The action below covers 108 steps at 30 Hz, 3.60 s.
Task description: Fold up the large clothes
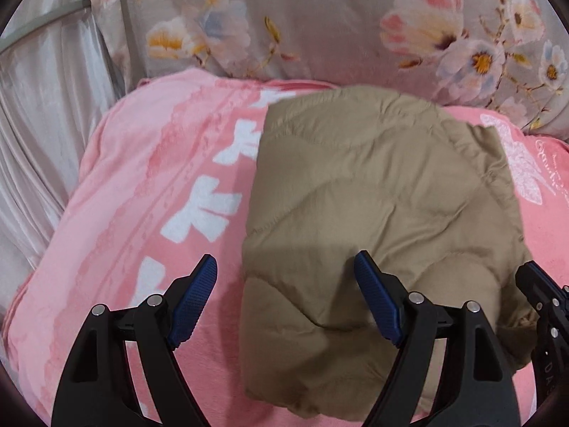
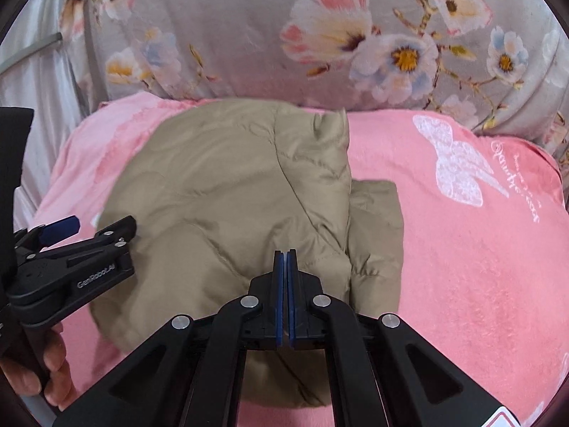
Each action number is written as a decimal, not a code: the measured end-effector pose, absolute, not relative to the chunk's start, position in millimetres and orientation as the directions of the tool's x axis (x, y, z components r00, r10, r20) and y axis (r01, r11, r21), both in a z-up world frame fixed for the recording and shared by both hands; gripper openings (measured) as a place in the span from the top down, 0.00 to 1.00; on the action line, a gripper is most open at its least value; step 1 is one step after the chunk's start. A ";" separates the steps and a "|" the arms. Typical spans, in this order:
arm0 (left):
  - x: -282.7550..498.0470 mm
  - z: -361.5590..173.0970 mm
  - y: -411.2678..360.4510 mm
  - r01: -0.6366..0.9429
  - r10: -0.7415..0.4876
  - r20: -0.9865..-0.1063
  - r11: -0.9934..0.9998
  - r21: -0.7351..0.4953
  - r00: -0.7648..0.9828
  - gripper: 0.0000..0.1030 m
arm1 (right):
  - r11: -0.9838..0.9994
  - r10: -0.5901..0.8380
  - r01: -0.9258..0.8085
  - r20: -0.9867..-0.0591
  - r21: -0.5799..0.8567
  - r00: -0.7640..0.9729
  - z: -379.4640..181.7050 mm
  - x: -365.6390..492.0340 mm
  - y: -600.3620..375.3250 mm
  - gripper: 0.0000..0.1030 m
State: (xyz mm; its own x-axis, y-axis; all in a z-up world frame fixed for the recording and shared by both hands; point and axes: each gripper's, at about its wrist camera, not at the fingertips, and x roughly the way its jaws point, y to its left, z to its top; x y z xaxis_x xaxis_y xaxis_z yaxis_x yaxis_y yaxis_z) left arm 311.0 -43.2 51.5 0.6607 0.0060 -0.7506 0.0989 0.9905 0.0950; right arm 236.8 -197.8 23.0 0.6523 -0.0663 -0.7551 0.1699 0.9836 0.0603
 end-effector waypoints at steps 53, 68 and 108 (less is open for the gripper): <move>147.2 3.3 -23.2 0.147 -0.075 -0.585 0.986 0.076 0.808 0.05 | 0.971 -0.161 0.237 -0.707 0.010 0.689 -29.5 88.4 -181.9 0.31; 101.3 -19.8 -27.3 0.133 -0.027 -0.682 0.986 0.103 0.731 0.05 | 0.954 -0.160 0.298 -0.778 0.036 0.607 -43.3 40.3 -179.4 0.19; 101.7 -22.2 -32.9 0.115 0.020 -0.684 0.982 0.151 0.729 0.05 | 0.958 -0.172 0.286 -0.762 0.019 0.625 -40.6 37.3 -174.8 0.19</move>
